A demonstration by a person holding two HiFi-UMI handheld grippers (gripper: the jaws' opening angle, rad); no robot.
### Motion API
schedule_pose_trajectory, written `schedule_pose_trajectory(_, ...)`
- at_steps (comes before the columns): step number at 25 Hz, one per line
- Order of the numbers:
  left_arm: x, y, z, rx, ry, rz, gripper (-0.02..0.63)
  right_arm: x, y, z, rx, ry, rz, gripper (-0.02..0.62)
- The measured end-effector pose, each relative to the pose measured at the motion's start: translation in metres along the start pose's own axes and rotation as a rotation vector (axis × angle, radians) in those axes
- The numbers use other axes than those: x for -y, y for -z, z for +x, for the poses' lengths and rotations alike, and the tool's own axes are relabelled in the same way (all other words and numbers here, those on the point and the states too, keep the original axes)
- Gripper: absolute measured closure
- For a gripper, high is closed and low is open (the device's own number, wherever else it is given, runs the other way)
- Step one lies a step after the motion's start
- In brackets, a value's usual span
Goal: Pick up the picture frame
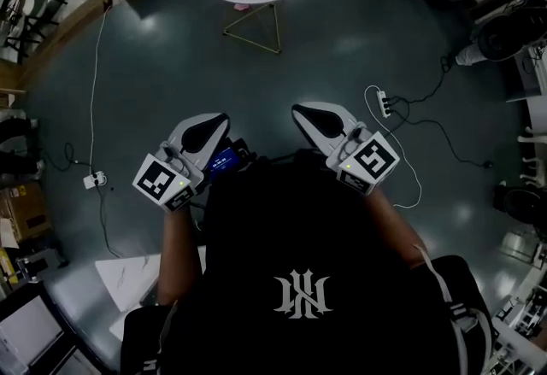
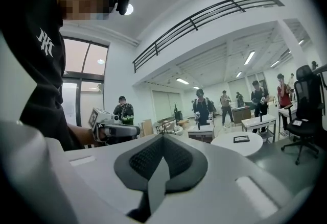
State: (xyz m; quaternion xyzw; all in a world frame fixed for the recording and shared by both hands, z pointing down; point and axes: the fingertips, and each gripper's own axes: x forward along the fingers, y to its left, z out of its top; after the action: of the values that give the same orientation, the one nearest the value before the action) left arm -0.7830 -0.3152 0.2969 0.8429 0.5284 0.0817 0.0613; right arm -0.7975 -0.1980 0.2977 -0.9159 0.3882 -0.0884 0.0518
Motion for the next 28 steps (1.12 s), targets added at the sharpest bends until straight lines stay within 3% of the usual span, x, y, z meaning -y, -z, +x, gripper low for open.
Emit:
schedule_pose_trajectory(8,-0.013,-0.001,-0.008,0.019,0.002,-0.016,0.603,0.005,-0.01,0.012,0.019,0.029,-0.014,0.595)
schedule_pose_trajectory(14,-0.022,0.0,0.001,0.016,0.023,-0.021,0.603,0.038,-0.011,0.004,0.026,0.123,0.0,0.595)
schedule_pose_trajectory(20,-0.023,0.015,0.026,-0.043,0.03,-0.048,0.603,0.087,-0.008,-0.018,0.026,0.2,0.037,0.595)
schedule_pose_trajectory(24,-0.037,0.01,0.067,-0.047,-0.004,-0.072,0.603,0.137,-0.007,-0.026,0.013,0.196,0.068,0.595)
schedule_pose_trajectory(28,-0.035,0.007,0.173,-0.082,-0.022,-0.059,0.603,0.237,-0.016,-0.066,0.048,0.181,0.12,0.595)
